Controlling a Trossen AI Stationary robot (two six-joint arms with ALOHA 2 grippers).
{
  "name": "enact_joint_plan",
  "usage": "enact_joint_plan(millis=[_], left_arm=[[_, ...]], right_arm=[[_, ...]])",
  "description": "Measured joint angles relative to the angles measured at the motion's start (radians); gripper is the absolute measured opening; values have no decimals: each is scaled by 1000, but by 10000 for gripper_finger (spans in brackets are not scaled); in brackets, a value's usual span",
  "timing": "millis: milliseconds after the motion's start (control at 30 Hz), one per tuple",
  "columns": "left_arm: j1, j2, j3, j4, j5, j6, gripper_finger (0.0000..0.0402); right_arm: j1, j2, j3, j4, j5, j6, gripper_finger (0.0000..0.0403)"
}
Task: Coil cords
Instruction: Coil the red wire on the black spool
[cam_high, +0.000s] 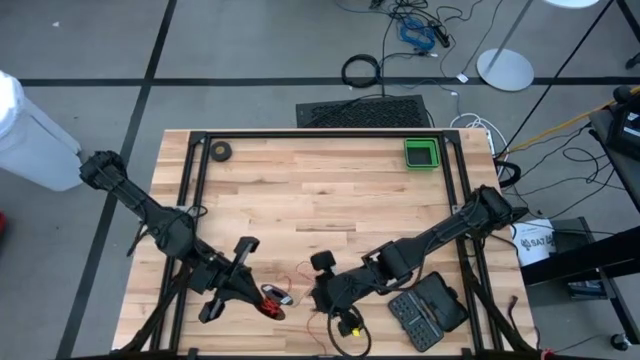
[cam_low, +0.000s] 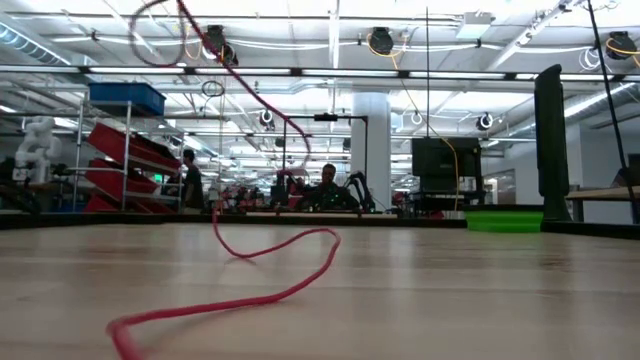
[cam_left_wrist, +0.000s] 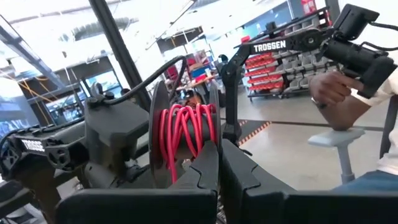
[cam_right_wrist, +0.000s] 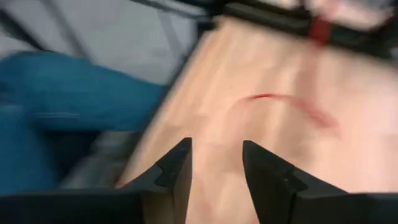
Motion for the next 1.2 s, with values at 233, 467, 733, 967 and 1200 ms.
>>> enact_joint_plan(millis=[233, 467, 733, 967, 1200], left_arm=[[-27, -4, 0, -2, -67, -1, 0], [-47, -4, 0, -4, -84, 24, 0], [-55, -6, 0, -3, -107, 26, 1], [-57, -6, 0, -3, -107, 26, 4], [-57, -12, 0, -49, -107, 26, 5]], right_arm=[[-54, 15, -133, 294, 69, -166, 152], [-103, 15, -200, 450, 56, -111, 158], [-106, 15, -200, 457, 25, -118, 153], [-108, 15, -200, 454, 27, -119, 94], [-103, 9, -200, 376, -25, -134, 8]])
